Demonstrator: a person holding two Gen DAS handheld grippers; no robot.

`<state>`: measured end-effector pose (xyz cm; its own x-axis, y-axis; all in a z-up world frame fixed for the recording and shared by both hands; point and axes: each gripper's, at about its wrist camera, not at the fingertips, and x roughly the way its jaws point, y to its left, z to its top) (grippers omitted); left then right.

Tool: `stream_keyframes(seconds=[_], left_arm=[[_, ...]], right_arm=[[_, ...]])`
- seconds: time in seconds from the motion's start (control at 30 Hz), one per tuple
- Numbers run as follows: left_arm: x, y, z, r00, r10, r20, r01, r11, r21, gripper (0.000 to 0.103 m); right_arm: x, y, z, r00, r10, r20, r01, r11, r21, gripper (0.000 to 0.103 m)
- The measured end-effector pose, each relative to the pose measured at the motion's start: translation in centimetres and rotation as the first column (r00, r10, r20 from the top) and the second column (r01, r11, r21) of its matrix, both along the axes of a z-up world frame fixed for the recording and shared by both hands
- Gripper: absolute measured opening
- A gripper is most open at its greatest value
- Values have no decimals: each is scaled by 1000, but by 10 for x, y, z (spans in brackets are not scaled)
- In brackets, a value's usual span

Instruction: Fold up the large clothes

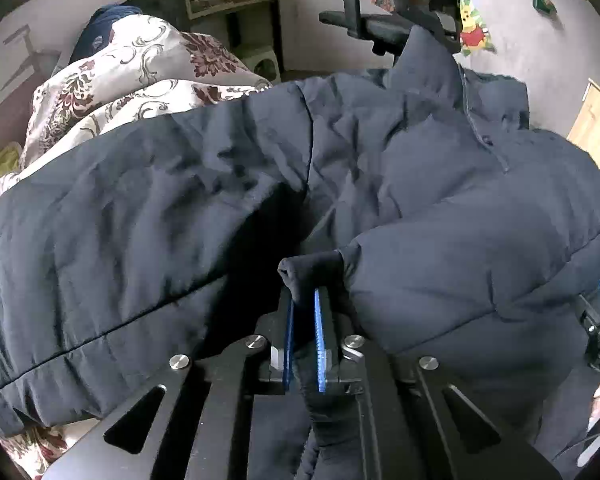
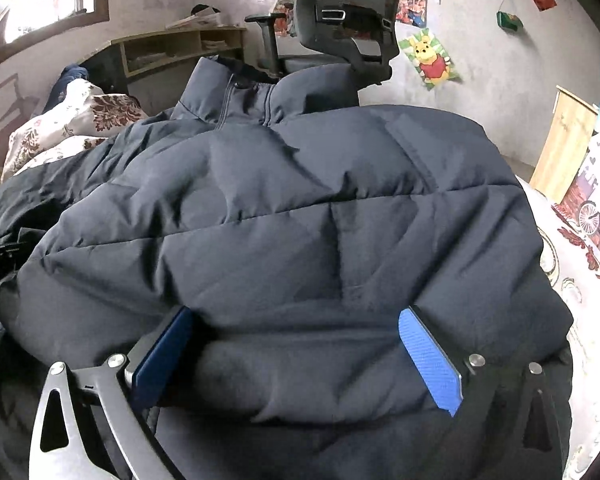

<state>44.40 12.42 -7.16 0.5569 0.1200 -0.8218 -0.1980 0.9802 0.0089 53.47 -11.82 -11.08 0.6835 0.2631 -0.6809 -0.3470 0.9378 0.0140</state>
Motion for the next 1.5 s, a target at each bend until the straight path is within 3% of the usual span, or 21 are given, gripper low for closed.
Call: stream_keyframes(seconds=[0.1,0.13,0.17,0.23,0.33,0.53,0.7,0.97,1.37,1.5], left_arm=[[-3,5,4,1000,11,6,-11,999,-41,14],[-4,7,5,1000,20,6,-20,998,-58,23],[-6,10,7,999,32,7,-32,997,-75,40],[-14,16,14,997,64,31,-60,991,-119,57],[-22,22,25,996,72,56,-62,983,-175,57],[-46,28,49,989,104,105,-82,978,-193,73],[-66,35,62,987,106,122,-78,974,-213,75],[-103,58,79,981,130,145,-108,982,-154,75],[-182,111,81,959,251,134,-239,966,-100,76],[-203,126,75,949,291,119,-278,954,-115,77]], right_arm=[[-1,0,1,1000,-2,2,2,1000,-5,103],[-1,0,2,1000,-3,1,3,1000,-8,103],[-2,1,3,1000,-5,1,5,1000,-13,103],[-5,2,5,1000,-13,0,13,1000,-24,103],[-14,-1,11,999,-43,20,43,999,-21,103],[-37,6,33,995,-55,89,60,997,-49,103],[-59,26,55,987,17,162,-2,996,-92,103],[-90,69,80,957,129,261,-103,988,-113,103],[-96,120,71,959,188,212,-176,982,-74,103],[-97,130,66,958,203,204,-189,978,-86,103]])
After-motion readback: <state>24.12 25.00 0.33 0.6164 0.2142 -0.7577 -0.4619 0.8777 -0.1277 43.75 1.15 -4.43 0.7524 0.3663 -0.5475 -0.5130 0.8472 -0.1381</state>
